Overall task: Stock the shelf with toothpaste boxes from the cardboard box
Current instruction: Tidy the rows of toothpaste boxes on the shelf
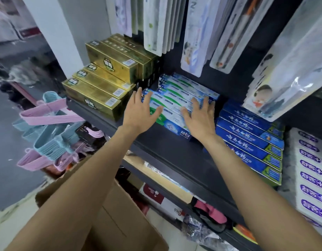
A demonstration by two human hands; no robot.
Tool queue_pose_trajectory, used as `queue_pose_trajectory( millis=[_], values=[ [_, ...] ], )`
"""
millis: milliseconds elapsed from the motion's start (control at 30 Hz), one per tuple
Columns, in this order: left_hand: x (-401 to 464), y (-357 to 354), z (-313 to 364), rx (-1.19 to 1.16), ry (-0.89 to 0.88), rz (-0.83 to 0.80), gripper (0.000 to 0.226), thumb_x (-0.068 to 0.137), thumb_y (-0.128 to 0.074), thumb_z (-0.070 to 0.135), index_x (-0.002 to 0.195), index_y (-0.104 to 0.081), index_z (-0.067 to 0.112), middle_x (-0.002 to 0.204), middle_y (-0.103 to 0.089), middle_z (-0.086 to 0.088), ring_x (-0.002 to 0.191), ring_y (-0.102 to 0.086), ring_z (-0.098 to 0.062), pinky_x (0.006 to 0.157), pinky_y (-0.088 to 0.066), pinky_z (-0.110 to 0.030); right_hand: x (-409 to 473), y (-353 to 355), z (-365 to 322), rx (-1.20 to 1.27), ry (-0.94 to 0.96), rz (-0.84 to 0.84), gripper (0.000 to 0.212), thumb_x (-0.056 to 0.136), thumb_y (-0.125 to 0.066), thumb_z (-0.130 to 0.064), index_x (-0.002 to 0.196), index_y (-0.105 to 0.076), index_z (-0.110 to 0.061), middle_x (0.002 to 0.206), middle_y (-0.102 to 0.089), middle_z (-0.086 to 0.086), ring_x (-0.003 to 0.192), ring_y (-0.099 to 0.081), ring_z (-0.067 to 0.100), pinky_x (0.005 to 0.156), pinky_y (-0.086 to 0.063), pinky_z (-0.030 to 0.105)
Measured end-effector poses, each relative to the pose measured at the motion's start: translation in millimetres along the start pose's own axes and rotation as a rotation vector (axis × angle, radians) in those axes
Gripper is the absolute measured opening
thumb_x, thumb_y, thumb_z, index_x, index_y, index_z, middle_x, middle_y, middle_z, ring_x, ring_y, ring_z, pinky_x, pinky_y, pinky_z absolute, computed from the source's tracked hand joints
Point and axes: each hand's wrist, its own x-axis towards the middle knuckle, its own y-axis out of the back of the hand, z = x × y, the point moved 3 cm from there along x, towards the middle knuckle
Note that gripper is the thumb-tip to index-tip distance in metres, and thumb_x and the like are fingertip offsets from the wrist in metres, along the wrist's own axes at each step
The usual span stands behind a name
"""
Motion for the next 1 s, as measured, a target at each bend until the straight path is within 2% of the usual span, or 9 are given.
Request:
queue_pose_trajectory(
  millis=[100, 233, 367, 500, 567, 700, 833, 1000],
  values=[
    [10.4, -10.8, -4.1, -0.121, 0.033, -0.030, 0.071, 0.092, -0.042, 0.057, 0.148, -0.023, 0.017, 0.157, -0.010, -0.014, 0.143, -0.014, -0.029, 0.111, -0.026, -0.040, 8.4, -10.5, -4.8, -0.065, -0.044, 0.007, 0.068, 0.096, -0.026, -0.055, 0.151, -0.015, -0.015, 0.155, 0.008, 0.024, 0.141, 0.007, 0.046, 0.115, 0.003, 0.051],
    [10.6, -13.5, -3.1, -0.218, -0.014, 0.040, 0.066, 0.092, -0.048, 0.049, 0.145, -0.031, 0.013, 0.151, -0.020, -0.014, 0.140, -0.021, -0.027, 0.104, -0.035, -0.038, 8.3, -12.4, -2.7, -0.010, -0.058, 0.067, 0.068, 0.095, -0.031, -0.056, 0.150, -0.020, -0.017, 0.156, 0.004, 0.022, 0.143, 0.007, 0.042, 0.116, 0.001, 0.048],
    [12.9, -18.3, -2.3, -0.208, -0.068, 0.062, 0.060, 0.094, -0.047, 0.044, 0.144, -0.034, 0.012, 0.146, -0.027, -0.014, 0.135, -0.027, -0.027, 0.102, -0.038, -0.038, 7.7, -11.8, -11.4, 0.116, -0.034, 0.070, 0.067, 0.094, -0.037, -0.054, 0.149, -0.025, -0.018, 0.156, 0.000, 0.023, 0.145, 0.007, 0.032, 0.119, 0.000, 0.042],
    [15.0, -20.6, -3.9, -0.086, -0.106, 0.118, 0.060, 0.094, -0.038, 0.049, 0.140, -0.039, 0.010, 0.146, -0.032, -0.017, 0.132, -0.032, -0.032, 0.102, -0.038, -0.042, 11.8, -15.1, -20.9, 0.035, -0.025, 0.070, 0.067, 0.095, -0.032, -0.054, 0.150, -0.021, -0.016, 0.156, -0.002, 0.024, 0.145, 0.006, 0.035, 0.118, 0.002, 0.045],
    [17.2, -20.9, -2.9, -0.039, -0.141, 0.125, 0.061, 0.094, -0.034, 0.051, 0.140, -0.041, 0.012, 0.150, -0.027, -0.019, 0.136, -0.027, -0.036, 0.107, -0.033, -0.045, 11.6, -16.9, -20.3, -0.034, -0.034, 0.068, 0.067, 0.096, -0.027, -0.055, 0.150, -0.017, -0.018, 0.156, 0.000, 0.022, 0.145, 0.007, 0.035, 0.117, 0.003, 0.051],
    [32.4, -16.0, -3.3, -0.123, -0.059, 0.038, 0.067, 0.093, -0.044, 0.051, 0.147, -0.027, 0.015, 0.157, -0.010, -0.016, 0.144, -0.014, -0.032, 0.109, -0.030, -0.044, 8.8, -16.7, -18.2, -0.027, -0.039, 0.052, 0.068, 0.095, -0.027, -0.057, 0.151, -0.016, -0.019, 0.157, 0.003, 0.018, 0.144, 0.010, 0.035, 0.116, 0.000, 0.054],
    [47.3, -8.5, -3.5, -0.093, -0.033, -0.034, 0.071, 0.092, -0.044, 0.055, 0.148, -0.025, 0.015, 0.157, -0.012, -0.015, 0.141, -0.023, -0.030, 0.103, -0.037, -0.044, 7.6, -13.9, -15.6, 0.018, -0.039, 0.062, 0.065, 0.095, -0.031, -0.055, 0.150, -0.019, -0.022, 0.158, 0.003, 0.016, 0.145, 0.009, 0.032, 0.118, -0.002, 0.047],
    [45.0, -12.4, -0.3, -0.133, -0.049, 0.008, 0.066, 0.094, -0.044, 0.047, 0.146, -0.029, 0.010, 0.150, -0.027, -0.008, 0.134, -0.035, -0.025, 0.098, -0.041, -0.038, 2.8, -15.2, -10.7, 0.066, -0.011, 0.099, 0.063, 0.097, -0.032, -0.051, 0.150, -0.020, -0.020, 0.158, 0.001, 0.014, 0.146, 0.009, 0.025, 0.119, -0.001, 0.041]
  ],
)
